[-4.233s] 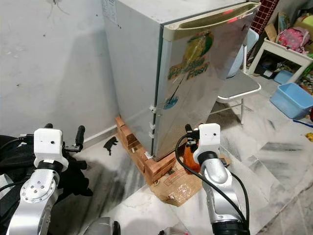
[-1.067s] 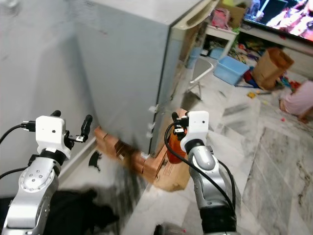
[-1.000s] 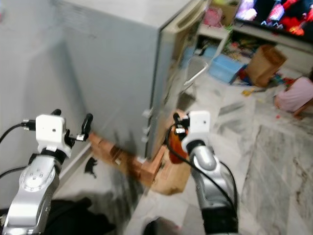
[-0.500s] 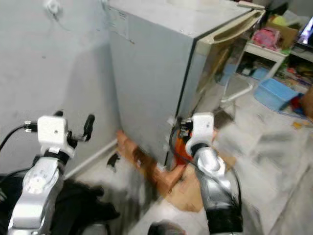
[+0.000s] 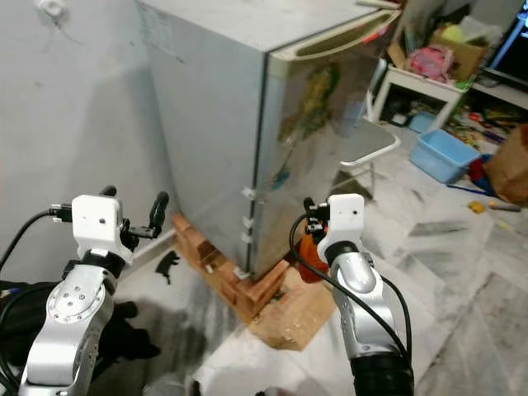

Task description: Restocking fridge

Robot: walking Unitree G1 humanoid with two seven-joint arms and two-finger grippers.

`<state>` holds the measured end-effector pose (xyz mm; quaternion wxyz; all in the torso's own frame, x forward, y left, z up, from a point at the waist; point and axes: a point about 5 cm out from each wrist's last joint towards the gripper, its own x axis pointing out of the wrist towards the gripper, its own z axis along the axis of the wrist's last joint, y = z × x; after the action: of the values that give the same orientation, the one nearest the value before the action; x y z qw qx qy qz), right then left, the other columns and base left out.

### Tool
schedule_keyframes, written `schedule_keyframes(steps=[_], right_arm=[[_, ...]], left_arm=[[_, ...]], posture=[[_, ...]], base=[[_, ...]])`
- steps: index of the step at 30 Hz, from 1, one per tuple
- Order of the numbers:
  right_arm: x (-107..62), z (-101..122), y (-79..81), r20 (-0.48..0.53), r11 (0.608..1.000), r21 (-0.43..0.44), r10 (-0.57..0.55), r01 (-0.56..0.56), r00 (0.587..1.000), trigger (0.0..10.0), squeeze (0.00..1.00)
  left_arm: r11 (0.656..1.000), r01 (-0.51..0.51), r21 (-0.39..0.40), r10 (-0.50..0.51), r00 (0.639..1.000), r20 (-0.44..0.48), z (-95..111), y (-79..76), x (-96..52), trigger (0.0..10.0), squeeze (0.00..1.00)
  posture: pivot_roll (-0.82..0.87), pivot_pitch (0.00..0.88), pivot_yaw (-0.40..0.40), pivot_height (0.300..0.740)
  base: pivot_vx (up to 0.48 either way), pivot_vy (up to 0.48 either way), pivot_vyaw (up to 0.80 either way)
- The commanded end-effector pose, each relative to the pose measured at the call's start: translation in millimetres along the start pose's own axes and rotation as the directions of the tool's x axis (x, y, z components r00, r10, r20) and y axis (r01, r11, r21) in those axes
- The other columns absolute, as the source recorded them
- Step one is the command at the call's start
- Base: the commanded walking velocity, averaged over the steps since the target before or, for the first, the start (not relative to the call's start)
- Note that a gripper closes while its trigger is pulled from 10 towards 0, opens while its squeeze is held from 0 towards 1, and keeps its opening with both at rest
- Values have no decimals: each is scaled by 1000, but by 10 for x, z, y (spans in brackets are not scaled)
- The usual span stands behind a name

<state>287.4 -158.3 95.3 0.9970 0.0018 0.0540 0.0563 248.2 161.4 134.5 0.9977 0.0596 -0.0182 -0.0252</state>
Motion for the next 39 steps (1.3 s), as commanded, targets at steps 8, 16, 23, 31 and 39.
schedule_keyframes(steps=[8, 16, 23, 31, 39], right_arm=[[8, 108, -86, 43, 999, -3, -38, 38, 998, 10000, 0], [-66, 59, -214, 31, 991, 32, -134, 133, 991, 10000, 0], [-190, 27, -309, 30, 980, 30, -199, 198, 980, 10000, 0], [-142, 82, -278, 33, 985, 15, -171, 171, 985, 10000, 0], [-93, 91, -231, 21, 990, 16, -139, 139, 990, 10000, 0]], left_arm=[[997, -72, 34, 73, 997, -18, -23, 82, 39, 10000, 0], [982, -143, 124, 155, 983, -96, -241, 287, -3, 10000, 0], [982, -112, 153, 125, 989, -78, -199, 396, 32, 10000, 0], [987, -104, 126, 111, 992, -52, -131, 401, 89, 10000, 0], [992, -90, 85, 95, 994, -57, -138, 315, 16, 10000, 0]], posture=[[96, 0, -73, 740], [92, 0, -31, 740], [66, 0, -4, 740], [54, 0, -38, 740], [66, 0, -65, 740]], base=[[0, 0, 0], [0, 0, -200], [0, 0, -757], [30, 0, -209], [323, 0, -676]])
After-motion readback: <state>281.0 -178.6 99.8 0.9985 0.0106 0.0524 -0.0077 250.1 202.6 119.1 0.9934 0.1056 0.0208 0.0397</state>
